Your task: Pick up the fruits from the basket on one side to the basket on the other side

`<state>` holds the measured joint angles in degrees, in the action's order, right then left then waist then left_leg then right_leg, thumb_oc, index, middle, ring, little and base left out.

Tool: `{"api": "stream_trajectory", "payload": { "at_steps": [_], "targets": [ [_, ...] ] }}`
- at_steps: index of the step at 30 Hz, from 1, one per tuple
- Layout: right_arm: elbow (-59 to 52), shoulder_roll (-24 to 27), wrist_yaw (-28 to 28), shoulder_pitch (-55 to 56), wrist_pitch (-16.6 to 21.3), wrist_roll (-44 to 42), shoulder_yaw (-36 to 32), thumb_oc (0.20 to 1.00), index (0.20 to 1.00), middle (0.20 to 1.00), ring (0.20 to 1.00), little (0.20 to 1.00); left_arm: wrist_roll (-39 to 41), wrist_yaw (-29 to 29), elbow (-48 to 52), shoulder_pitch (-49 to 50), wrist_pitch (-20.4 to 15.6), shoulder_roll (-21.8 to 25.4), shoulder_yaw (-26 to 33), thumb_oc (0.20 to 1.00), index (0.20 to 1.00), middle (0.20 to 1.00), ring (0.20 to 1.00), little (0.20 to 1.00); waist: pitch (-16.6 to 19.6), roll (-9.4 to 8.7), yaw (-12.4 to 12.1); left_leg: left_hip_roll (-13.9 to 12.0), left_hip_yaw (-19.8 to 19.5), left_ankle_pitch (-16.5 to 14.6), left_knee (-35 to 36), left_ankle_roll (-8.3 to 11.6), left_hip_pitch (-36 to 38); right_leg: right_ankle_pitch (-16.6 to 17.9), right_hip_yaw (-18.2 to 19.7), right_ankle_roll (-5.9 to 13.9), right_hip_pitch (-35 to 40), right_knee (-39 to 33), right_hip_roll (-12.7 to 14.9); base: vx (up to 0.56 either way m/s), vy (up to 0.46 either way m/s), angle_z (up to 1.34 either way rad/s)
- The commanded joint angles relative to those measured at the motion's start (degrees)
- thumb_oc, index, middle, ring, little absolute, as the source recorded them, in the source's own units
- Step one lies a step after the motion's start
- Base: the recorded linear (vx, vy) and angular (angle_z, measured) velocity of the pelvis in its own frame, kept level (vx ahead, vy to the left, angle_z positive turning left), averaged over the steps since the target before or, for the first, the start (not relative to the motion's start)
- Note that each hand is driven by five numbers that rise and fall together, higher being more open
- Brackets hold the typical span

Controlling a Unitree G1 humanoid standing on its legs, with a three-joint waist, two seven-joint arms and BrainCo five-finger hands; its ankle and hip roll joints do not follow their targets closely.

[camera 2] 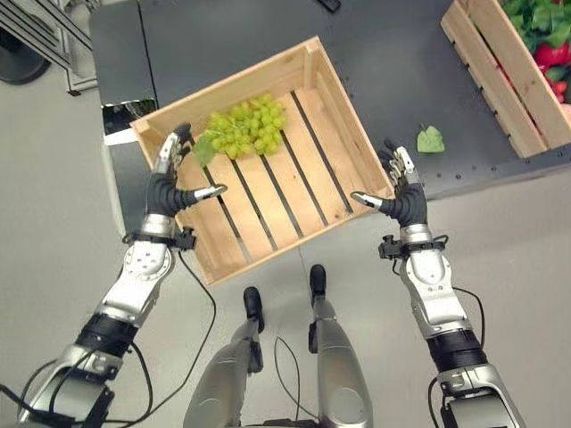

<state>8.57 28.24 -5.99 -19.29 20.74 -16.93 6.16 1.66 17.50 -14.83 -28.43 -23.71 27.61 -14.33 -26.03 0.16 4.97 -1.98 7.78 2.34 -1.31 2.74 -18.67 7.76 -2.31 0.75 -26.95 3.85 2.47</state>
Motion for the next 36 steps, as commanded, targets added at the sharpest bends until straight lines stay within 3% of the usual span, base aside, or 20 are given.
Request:
{"api": "stream_trajectory", "payload": {
  "at_steps": [1, 15, 24, 25, 28, 31, 36],
  "targets": [
    [-5.6, 1.8, -0.6, -1.2, 4.4, 0.3, 1.7, 1.0, 1.0, 1.0, 1.0, 1.0, -3.4, 0.9, -0.9, -1.9, -0.3, 2.0, -0.7, 1.0, 1.0, 1.0, 1.0, 1.0, 2.1, -0.78, 1.3, 0.6, 0.2, -2.0, -5.8, -0.51, -2.3, -8.2, 1.3, 4.43, -1.7, 10.5, 0.1, -0.02, 0.025, -0.05],
    [-6.5, 0.3, 1.9, -1.2, 4.0, -0.6, 4.2, 1.0, 1.0, 1.0, 1.0, 1.0, -12.7, 0.4, -7.1, -12.6, 4.1, 5.2, -5.4, 1.0, 1.0, 1.0, 1.0, 1.0, 0.5, -1.24, 2.7, 0.8, 1.2, -2.3, -6.1, -0.59, -3.0, -7.9, 2.5, 4.42, -3.1, 10.8, -0.4, 0.0, 0.005, -0.05],
    [-8.6, 0.5, 4.2, 1.8, 3.1, -0.5, 2.9, 1.0, 1.0, 1.0, 1.0, 1.0, -23.1, -0.6, -15.0, -21.6, 12.8, 8.3, -8.3, 1.0, 1.0, 1.0, 1.0, 1.0, -0.5, -1.08, 3.3, 1.0, 0.8, -2.4, -6.9, -0.73, -3.9, -8.3, 2.4, 4.33, -3.9, 11.7, -0.4, 0.0, 0.0, 0.0],
    [-9.6, 0.2, 4.8, 2.9, 2.7, -0.2, 2.5, 1.0, 1.0, 1.0, 1.0, 1.0, -26.9, -0.6, -17.1, -24.3, 16.5, 8.2, -8.9, 1.0, 1.0, 1.0, 1.0, 1.0, -0.8, -1.01, 3.5, 1.0, 0.6, -2.5, -7.2, -0.72, -4.2, -8.5, 2.1, 4.33, -4.0, 11.8, -0.3, 0.0, 0.0, 0.0],
    [-10.5, 0.0, 6.0, 4.4, 1.9, 0.0, 2.0, 1.0, 1.0, 1.0, 1.0, 1.0, -31.1, -3.5, -18.9, -26.7, 19.5, 8.7, -9.6, 1.0, 1.0, 1.0, 1.0, 1.0, -1.0, -1.0, 3.6, 1.0, 0.3, -2.4, -7.1, -0.74, -4.4, -8.3, 2.0, 4.35, -4.2, 11.6, -0.4, -0.01, -0.027, 0.05],
    [-11.2, 0.0, 7.2, 5.7, 1.3, -0.1, 1.7, 1.0, 1.0, 1.0, 1.0, 1.0, -35.8, -5.3, -18.4, -27.8, 21.2, 10.3, -10.4, 1.0, 1.0, 1.0, 1.0, 1.0, -0.8, -1.12, 3.5, 1.0, 0.3, -2.4, -6.8, -0.71, -4.5, -8.3, 2.0, 4.31, -4.3, 11.2, -0.5, 0.0, -0.011, 0.02],
    [-11.7, -0.2, 8.9, 6.7, 0.7, -1.4, 1.5, 1.0, 1.0, 1.0, 1.0, 1.0, -36.9, -7.0, -17.8, -28.3, 21.9, 12.3, -9.9, 1.0, 1.0, 1.0, 1.0, 1.0, -0.7, -1.38, 3.5, 0.8, 0.4, -2.5, -7.0, -0.73, -5.0, -8.2, 2.2, 4.26, -4.9, 11.3, -0.8, 0.0, 0.0, 0.0]
  ]
}}
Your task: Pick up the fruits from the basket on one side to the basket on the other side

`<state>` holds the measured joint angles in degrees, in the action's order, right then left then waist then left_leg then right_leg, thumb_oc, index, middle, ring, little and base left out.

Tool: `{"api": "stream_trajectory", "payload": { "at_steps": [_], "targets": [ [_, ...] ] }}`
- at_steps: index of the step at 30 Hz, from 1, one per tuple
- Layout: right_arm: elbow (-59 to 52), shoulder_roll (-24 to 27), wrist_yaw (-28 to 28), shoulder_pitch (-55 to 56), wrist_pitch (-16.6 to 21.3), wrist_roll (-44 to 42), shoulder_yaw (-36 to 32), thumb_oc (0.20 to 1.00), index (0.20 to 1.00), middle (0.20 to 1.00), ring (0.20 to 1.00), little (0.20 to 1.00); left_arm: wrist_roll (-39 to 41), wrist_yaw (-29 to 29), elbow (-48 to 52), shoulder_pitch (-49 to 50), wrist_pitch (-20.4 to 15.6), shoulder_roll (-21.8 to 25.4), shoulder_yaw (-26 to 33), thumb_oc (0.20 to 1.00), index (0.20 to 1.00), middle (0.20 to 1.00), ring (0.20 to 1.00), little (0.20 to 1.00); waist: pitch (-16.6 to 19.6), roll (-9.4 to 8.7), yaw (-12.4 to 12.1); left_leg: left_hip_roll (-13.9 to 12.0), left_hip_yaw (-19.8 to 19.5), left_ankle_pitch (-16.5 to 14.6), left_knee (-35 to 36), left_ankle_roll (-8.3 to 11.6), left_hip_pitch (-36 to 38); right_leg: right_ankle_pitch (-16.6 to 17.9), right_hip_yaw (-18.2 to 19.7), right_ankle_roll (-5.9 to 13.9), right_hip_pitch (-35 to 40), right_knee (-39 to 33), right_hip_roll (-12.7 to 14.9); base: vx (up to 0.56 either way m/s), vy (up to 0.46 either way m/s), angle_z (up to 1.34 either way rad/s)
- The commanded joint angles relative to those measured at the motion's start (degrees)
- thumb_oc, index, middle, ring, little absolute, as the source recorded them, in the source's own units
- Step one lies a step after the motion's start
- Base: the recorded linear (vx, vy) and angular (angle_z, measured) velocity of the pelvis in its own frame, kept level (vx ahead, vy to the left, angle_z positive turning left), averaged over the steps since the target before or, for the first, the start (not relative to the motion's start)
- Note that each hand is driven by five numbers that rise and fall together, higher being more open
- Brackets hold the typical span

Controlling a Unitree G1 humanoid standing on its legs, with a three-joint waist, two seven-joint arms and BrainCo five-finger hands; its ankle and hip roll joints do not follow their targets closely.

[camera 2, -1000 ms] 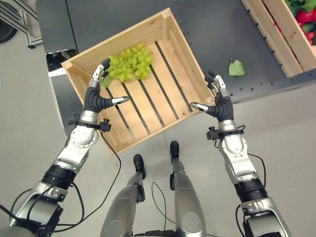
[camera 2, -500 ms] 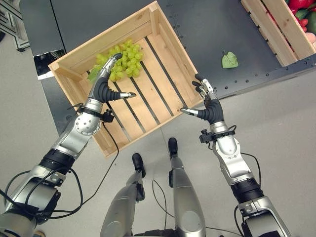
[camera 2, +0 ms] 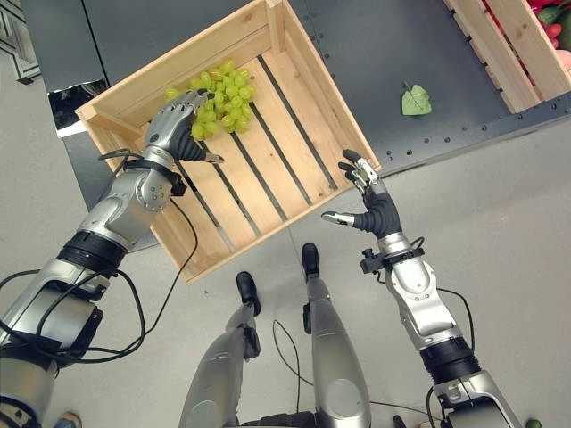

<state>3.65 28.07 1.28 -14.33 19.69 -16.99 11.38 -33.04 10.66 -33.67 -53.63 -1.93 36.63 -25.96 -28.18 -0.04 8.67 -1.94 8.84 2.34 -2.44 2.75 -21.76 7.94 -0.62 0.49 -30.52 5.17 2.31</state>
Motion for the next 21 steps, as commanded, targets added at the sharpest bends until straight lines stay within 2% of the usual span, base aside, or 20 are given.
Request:
{"api": "stream_trajectory", "payload": {
  "at_steps": [1, 5, 11, 21],
  "targets": [
    [-6.7, 0.0, 1.8, 1.8, 1.7, -1.8, -3.6, 1.0, 1.0, 1.0, 1.0, 1.0, -1.6, 0.0, 0.4, -3.6, 0.2, 3.3, 1.9, 1.0, 1.0, 1.0, 1.0, 1.0, 1.4, -1.22, -0.2, 0.7, -0.6, -2.5, -6.1, -0.74, -2.1, -8.4, 0.5, 4.49, -1.4, 10.1, -0.6, 0.01, -0.026, -0.03],
    [-7.0, 0.1, 2.8, 2.7, 1.4, -3.3, -3.5, 1.0, 1.0, 1.0, 1.0, 1.0, -0.3, -0.5, -1.6, -6.7, 0.7, 4.3, 1.0, 1.0, 1.0, 1.0, 1.0, 1.0, 1.3, -1.17, 0.1, 0.6, -0.9, -3.1, -6.9, -0.75, -2.6, -9.3, 0.2, 4.5, -1.7, 11.0, -0.6, 0.01, -0.014, 0.0],
    [-8.4, 0.5, 4.0, 3.9, 1.4, -3.6, -3.4, 1.0, 1.0, 1.0, 1.0, 1.0, -1.9, -0.8, -1.2, -10.9, 0.5, 5.2, -2.0, 1.0, 1.0, 1.0, 1.0, 1.0, 1.0, -1.31, 0.2, 0.6, -1.4, -2.5, -7.0, -0.65, -3.9, -8.8, -0.2, 4.58, -2.6, 10.8, -0.6, -0.01, -0.025, 0.02],
    [-15.6, 2.1, 7.1, 6.4, 1.5, -5.8, -5.1, 1.0, 1.0, 1.0, 1.0, 1.0, -2.0, -0.5, -0.6, -13.1, 0.8, 7.9, -2.6, 1.0, 1.0, 1.0, 1.0, 1.0, 0.0, -1.84, 1.0, -0.1, -1.5, -3.1, -9.3, -0.68, -7.8, -9.2, 0.0, 4.59, -6.5, 13.5, -1.0, 0.0, -0.01, 0.01]
  ]
}}
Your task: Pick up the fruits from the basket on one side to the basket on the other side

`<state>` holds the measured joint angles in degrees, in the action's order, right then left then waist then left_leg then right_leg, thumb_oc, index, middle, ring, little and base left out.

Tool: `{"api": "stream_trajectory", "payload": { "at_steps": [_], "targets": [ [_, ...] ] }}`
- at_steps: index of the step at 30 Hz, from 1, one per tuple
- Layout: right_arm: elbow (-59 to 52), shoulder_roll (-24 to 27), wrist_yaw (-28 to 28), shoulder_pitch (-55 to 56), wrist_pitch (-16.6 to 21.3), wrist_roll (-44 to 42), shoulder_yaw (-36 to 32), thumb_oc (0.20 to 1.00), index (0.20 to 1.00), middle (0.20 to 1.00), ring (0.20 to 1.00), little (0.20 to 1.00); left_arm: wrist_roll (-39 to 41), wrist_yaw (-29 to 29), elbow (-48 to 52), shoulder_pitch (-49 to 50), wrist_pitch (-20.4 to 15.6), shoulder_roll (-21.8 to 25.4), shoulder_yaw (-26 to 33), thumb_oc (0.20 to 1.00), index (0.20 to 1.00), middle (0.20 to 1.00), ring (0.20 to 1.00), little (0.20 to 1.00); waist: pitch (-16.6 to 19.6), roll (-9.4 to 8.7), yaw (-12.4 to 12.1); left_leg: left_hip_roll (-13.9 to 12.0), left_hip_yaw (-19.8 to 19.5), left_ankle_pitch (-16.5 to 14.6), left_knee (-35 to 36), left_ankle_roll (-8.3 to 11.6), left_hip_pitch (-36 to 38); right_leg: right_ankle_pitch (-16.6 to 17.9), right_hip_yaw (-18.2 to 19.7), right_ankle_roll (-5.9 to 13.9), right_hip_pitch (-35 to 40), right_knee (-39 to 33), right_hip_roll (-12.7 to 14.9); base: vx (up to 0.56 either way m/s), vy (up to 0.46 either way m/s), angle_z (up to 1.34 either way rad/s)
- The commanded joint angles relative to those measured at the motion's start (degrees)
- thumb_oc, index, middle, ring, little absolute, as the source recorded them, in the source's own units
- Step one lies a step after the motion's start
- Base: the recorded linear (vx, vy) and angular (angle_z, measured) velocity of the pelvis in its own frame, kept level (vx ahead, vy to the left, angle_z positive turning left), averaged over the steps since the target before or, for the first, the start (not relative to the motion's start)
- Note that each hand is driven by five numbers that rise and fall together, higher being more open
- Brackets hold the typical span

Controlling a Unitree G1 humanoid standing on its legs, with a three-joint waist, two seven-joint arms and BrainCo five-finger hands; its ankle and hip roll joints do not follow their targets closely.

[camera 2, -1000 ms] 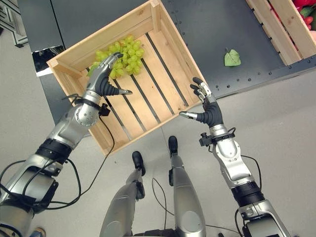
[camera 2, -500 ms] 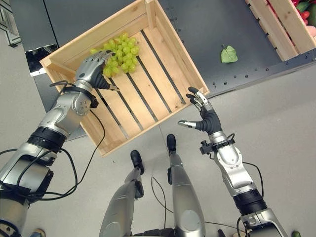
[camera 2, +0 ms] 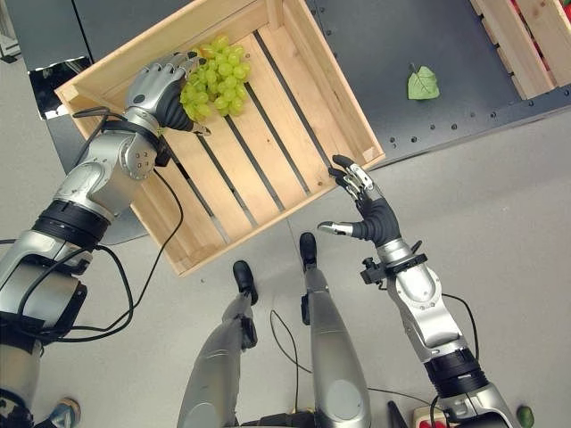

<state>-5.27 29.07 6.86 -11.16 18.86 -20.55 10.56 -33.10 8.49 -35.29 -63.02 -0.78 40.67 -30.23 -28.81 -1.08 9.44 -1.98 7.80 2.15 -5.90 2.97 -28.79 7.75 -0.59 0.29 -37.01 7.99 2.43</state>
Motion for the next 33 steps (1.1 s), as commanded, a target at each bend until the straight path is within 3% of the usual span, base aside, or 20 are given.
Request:
{"api": "stream_trajectory", "payload": {
  "at_steps": [1, 13, 22, 33],
  "targets": [
    [-7.5, 1.2, 2.1, 3.7, 2.3, -2.8, -4.2, 1.0, 1.0, 1.0, 1.0, 1.0, -1.6, 1.9, 0.6, -4.3, -0.3, 4.1, 1.7, 1.0, 1.0, 1.0, 1.0, 1.0, 0.5, -0.85, 0.4, -0.2, -0.5, -3.0, -6.0, -0.8, -1.3, -9.2, -0.1, 4.78, -0.5, 11.0, -1.2, -0.01, -0.044, 0.05],
    [-14.4, 1.0, 5.1, 6.4, 2.7, -6.5, -6.9, 1.0, 1.0, 1.0, 1.0, 1.0, -0.6, 2.4, -1.2, -5.1, 0.4, 7.0, 2.6, 1.0, 1.0, 1.0, 1.0, 1.0, -1.0, -2.76, 2.1, -1.8, -1.2, -5.5, -13.7, -0.64, -10.6, -10.0, -0.2, 4.28, -8.4, 15.3, -2.2, -0.01, -0.031, -0.01],
    [-14.7, 0.6, 5.0, 7.0, 3.3, -6.6, -6.9, 1.0, 1.0, 1.0, 1.0, 1.0, -0.7, 3.8, 0.1, -3.9, 0.6, 9.1, 4.5, 1.0, 1.0, 1.0, 1.0, 1.0, -1.0, -3.21, 2.7, -2.1, -1.7, -5.4, -14.4, -0.46, -14.8, -9.7, -0.6, 4.11, -12.2, 15.7, -2.4, 0.0, -0.011, 0.0],
    [-14.3, 1.6, 7.4, 9.5, 2.9, -8.1, -6.9, 1.0, 1.0, 1.0, 1.0, 1.0, -0.1, 5.7, 0.8, -4.6, 0.3, 11.8, 6.2, 1.0, 1.0, 1.0, 1.0, 1.0, -0.3, -2.95, 2.8, -2.0, -2.3, -5.4, -13.7, -0.27, -14.9, -10.2, -1.2, 4.07, -13.0, 16.2, -2.5, 0.0, -0.003, -0.01]
  ]
}}
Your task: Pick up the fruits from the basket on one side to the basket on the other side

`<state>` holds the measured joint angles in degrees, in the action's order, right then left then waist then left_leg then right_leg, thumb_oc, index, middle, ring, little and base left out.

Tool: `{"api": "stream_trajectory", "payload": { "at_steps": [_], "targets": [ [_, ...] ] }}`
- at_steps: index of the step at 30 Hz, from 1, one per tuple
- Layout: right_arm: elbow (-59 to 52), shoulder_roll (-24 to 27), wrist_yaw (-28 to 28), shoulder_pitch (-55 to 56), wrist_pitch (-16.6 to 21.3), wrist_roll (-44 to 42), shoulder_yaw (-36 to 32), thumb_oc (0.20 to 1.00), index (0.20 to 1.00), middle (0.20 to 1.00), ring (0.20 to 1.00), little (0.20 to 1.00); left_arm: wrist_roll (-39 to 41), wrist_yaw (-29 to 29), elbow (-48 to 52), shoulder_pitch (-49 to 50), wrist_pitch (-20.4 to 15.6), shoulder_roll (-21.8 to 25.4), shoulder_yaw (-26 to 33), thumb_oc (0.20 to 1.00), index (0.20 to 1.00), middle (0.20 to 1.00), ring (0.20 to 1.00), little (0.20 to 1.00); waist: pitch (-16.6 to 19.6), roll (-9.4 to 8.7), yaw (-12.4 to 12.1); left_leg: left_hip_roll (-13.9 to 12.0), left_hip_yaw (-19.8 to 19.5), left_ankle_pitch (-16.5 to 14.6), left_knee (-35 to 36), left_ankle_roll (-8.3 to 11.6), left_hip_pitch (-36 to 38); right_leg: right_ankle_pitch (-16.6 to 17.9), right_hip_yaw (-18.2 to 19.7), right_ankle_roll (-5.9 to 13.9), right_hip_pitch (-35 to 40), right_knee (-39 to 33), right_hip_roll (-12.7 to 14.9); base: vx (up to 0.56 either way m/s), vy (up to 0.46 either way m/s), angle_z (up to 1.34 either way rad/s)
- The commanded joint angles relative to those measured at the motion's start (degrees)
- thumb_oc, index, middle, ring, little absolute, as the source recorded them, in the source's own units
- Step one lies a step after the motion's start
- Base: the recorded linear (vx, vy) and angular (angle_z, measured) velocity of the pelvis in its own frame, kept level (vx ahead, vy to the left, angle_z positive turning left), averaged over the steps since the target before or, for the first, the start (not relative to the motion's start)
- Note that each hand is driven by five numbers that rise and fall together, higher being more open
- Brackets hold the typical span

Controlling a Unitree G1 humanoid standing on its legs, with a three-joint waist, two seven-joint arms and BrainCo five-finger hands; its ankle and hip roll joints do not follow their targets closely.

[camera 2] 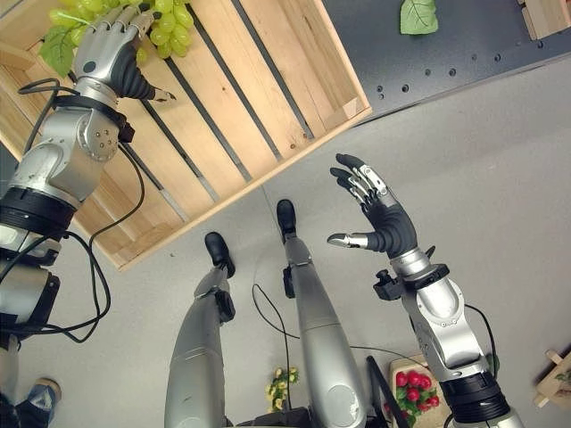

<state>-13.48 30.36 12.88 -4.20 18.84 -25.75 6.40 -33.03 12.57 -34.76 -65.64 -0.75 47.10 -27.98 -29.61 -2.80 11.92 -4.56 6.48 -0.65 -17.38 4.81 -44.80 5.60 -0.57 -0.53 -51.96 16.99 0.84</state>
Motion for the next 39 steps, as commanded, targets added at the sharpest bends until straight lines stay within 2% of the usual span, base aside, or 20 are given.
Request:
{"api": "stream_trajectory", "payload": {
  "at_steps": [1, 14, 28, 39],
  "targets": [
    [-5.9, 0.3, 1.4, 2.7, 2.8, -2.9, -2.8, 1.0, 1.0, 1.0, 1.0, 1.0, 0.2, 1.9, 0.5, -2.0, 0.1, 5.5, 4.1, 1.0, 1.0, 1.0, 1.0, 1.0, 0.7, -1.18, 0.3, 0.7, -1.0, -2.6, -2.2, -2.08, 1.0, -8.1, -1.2, 4.87, 1.9, 7.2, -1.0, 0.0, 0.0, 0.0],
    [-4.3, 1.1, 1.6, 2.1, 2.9, -2.6, -1.9, 1.0, 1.0, 1.0, 1.0, 1.0, 4.2, 7.1, 1.6, -0.1, -0.4, 4.2, 9.1, 1.0, 1.0, 1.0, 1.0, 1.0, 2.0, -1.08, -0.2, 0.9, -2.3, -2.0, -2.3, -1.64, 0.5, -8.6, -2.3, 4.54, 1.6, 8.3, -0.5, 0.0, -0.003, 0.01],
    [-3.1, 1.8, 2.1, 2.3, 2.2, -3.8, -1.7, 1.0, 1.0, 1.0, 1.0, 1.0, 2.4, 8.3, 1.4, 0.9, 0.1, 3.4, 9.6, 1.0, 1.0, 1.0, 1.0, 1.0, 2.3, -1.94, -0.5, 0.8, -3.0, -1.4, -2.1, -1.34, -0.1, -8.5, -2.8, 4.39, 1.6, 7.9, -0.4, -0.01, -0.004, 0.03],
    [-3.8, 2.2, 2.5, 2.4, 1.9, -4.8, -2.0, 1.0, 1.0, 1.0, 1.0, 1.0, 1.2, 8.7, -0.2, 0.3, 1.2, 3.7, 9.3, 1.0, 1.0, 1.0, 1.0, 1.0, 2.2, -1.85, -0.3, 0.8, -3.0, -1.0, -1.5, -1.09, -0.6, -8.4, -2.6, 4.37, 1.1, 7.7, -0.6, 0.0, 0.0, 0.0]
  ]
}}
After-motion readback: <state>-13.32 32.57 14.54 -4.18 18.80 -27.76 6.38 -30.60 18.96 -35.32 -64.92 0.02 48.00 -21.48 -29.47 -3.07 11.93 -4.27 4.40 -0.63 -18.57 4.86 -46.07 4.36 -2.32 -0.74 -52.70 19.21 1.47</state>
